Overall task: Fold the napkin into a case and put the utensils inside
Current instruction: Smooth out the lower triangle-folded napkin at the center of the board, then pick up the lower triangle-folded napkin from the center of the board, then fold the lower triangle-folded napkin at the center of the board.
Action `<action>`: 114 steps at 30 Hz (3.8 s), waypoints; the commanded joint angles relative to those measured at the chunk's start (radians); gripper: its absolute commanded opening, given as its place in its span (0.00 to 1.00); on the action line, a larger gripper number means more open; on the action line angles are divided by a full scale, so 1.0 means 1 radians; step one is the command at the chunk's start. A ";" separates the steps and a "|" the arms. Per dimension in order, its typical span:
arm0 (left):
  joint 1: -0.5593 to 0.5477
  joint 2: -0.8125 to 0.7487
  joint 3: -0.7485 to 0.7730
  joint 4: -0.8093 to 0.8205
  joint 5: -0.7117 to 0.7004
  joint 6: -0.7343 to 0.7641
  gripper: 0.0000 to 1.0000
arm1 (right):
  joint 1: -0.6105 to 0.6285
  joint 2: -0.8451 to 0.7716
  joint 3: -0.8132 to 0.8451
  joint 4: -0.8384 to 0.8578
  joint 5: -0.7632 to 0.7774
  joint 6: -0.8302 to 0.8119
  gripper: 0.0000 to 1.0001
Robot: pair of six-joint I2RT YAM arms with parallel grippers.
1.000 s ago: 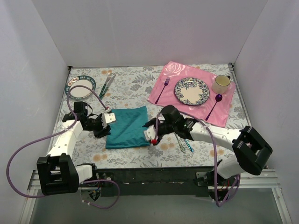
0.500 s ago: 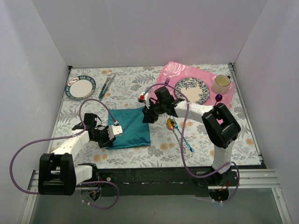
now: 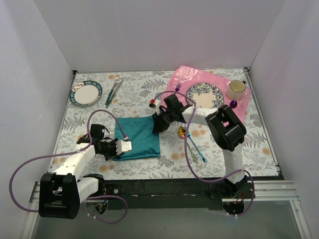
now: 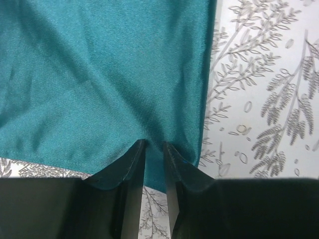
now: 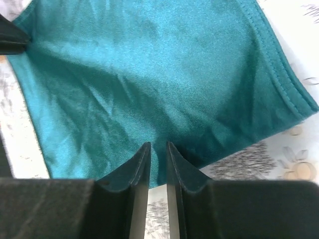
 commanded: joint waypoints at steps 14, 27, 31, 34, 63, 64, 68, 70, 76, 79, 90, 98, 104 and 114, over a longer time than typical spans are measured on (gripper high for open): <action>-0.004 0.276 0.393 0.185 0.169 -0.620 0.38 | -0.099 -0.024 0.126 0.072 -0.126 0.169 0.25; -0.004 0.517 0.490 0.371 -0.040 -0.843 0.36 | -0.095 0.095 0.092 0.159 -0.020 0.244 0.18; -0.004 0.525 0.467 0.379 -0.107 -0.833 0.34 | -0.093 0.135 0.104 0.138 0.014 0.256 0.18; -0.004 0.539 0.464 0.371 -0.149 -0.836 0.32 | -0.096 0.154 0.121 0.112 0.032 0.267 0.18; -0.007 0.598 0.626 0.314 0.126 -0.827 0.45 | -0.121 0.115 0.163 0.099 0.058 0.439 0.63; -0.007 0.600 0.626 0.311 0.118 -0.824 0.45 | -0.121 0.124 0.158 0.113 0.037 0.455 0.63; -0.007 0.603 0.622 0.313 0.105 -0.824 0.45 | -0.119 0.134 0.137 0.148 -0.020 0.495 0.54; -0.007 0.608 0.625 0.313 0.103 -0.826 0.45 | -0.119 0.135 0.129 0.162 -0.043 0.502 0.47; -0.001 0.618 0.638 0.311 0.101 -0.841 0.45 | -0.121 0.126 0.141 0.176 -0.075 0.497 0.31; 0.014 0.624 0.652 0.314 0.114 -0.876 0.45 | -0.118 0.105 0.141 0.187 -0.074 0.459 0.18; 0.126 0.626 0.681 0.267 0.178 -0.909 0.45 | -0.049 0.074 0.166 0.066 -0.072 0.092 0.01; 0.214 0.623 0.685 0.255 0.218 -0.924 0.46 | 0.051 0.005 0.078 0.073 0.026 -0.165 0.01; 0.235 0.601 0.665 0.216 0.210 -0.864 0.46 | 0.109 -0.072 -0.017 0.118 0.090 -0.394 0.01; 0.274 0.563 0.628 0.186 0.201 -0.789 0.46 | 0.193 -0.178 -0.115 0.133 0.086 -0.704 0.01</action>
